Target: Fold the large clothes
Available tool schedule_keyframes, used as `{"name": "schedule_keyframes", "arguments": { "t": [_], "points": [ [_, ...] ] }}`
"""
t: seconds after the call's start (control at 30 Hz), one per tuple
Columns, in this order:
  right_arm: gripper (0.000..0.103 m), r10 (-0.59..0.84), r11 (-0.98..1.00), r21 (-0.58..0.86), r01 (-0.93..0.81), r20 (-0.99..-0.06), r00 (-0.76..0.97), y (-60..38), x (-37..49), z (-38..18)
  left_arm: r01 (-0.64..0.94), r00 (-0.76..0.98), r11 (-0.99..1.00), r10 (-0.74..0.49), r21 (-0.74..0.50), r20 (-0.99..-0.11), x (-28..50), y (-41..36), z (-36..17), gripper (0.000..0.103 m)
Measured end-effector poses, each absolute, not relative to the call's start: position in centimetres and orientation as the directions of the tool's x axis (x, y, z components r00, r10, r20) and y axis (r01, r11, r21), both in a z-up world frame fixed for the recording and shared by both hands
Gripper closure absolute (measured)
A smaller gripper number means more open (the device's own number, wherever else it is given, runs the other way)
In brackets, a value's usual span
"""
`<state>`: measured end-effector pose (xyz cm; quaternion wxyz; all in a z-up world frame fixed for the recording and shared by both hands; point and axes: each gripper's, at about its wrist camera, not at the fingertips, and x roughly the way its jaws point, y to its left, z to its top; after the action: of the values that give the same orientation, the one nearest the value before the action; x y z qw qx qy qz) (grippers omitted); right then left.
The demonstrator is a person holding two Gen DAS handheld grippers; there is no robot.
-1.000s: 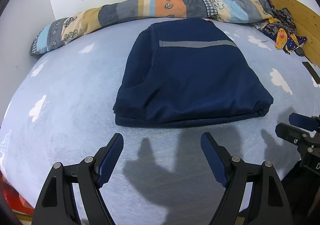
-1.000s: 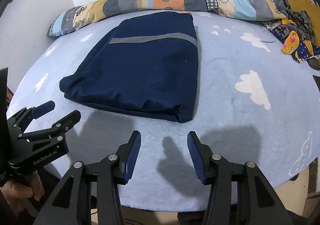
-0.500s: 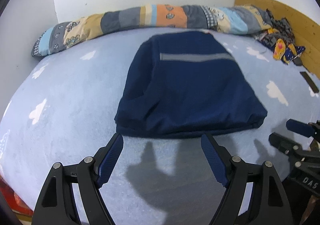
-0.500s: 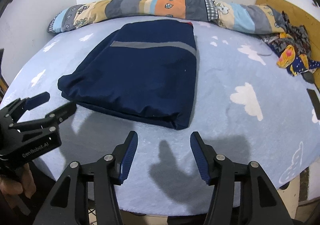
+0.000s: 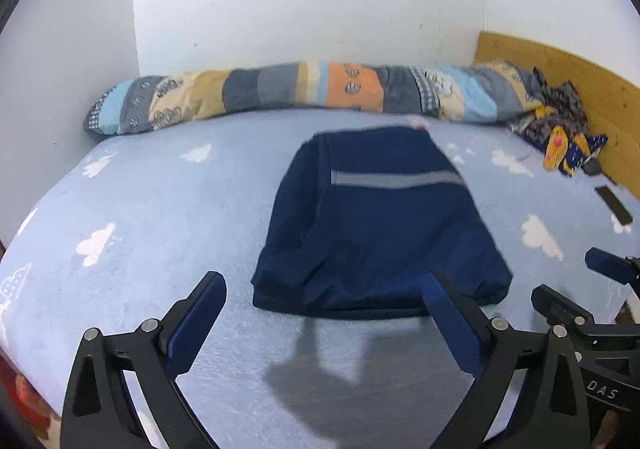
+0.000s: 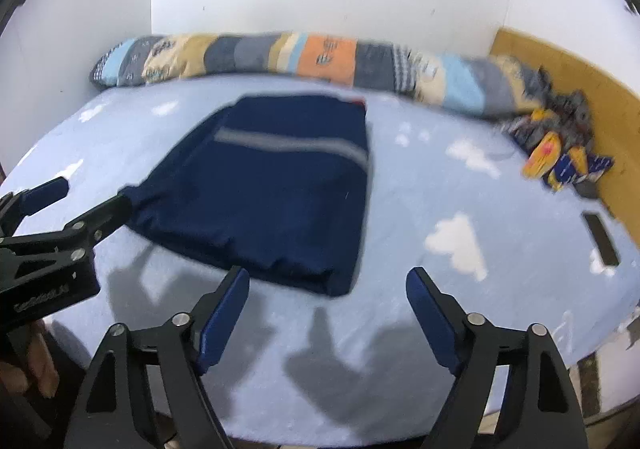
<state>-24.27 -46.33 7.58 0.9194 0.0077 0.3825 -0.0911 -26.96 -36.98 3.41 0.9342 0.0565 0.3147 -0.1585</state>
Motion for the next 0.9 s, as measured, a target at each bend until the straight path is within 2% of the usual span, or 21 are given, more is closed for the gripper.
{"name": "schedule_keyframes", "arguments": {
  "t": [0.07,0.13,0.33,0.4,0.6,0.7,0.9],
  "points": [
    [0.005,-0.199,0.978,-0.09,0.187,-0.664,0.721,-46.0,-24.9,8.5,0.335,0.757,0.942,-0.262,0.011,-0.599,-28.0,-36.7,3.7,0.001],
    [0.001,-0.208,0.977,-0.095,0.192,-0.626,0.751,-45.7,-25.7,9.3,0.36,0.738,0.933,-0.278,0.011,-0.615,-28.9,-36.5,3.9,0.001],
    [0.001,-0.197,0.979,-0.077,0.187,-0.581,0.79,-45.6,-26.9,10.4,0.368,0.787,0.929,-0.295,0.029,-0.542,-31.6,-35.2,5.7,0.0],
    [0.001,-0.199,0.979,-0.078,0.189,-0.583,0.788,-45.7,-26.7,10.4,0.339,0.807,0.939,-0.256,0.062,-0.532,-31.8,-35.2,5.8,0.001],
    [0.001,-0.213,0.975,-0.08,0.207,-0.589,0.779,-45.8,-26.6,10.3,0.27,0.8,0.946,-0.116,0.18,-0.588,-31.1,-37.1,5.4,0.001],
    [0.001,-0.225,0.973,-0.092,0.212,-0.584,0.78,-45.7,-26.6,10.3,0.259,0.81,0.938,-0.081,0.23,-0.581,-31.4,-37.9,5.6,0.002],
    [0.001,-0.23,0.972,-0.106,0.208,-0.582,0.78,-45.4,-26.4,10.2,0.254,0.797,0.94,-0.07,0.227,-0.6,-31.1,-38.4,5.3,0.002]
  ]
}}
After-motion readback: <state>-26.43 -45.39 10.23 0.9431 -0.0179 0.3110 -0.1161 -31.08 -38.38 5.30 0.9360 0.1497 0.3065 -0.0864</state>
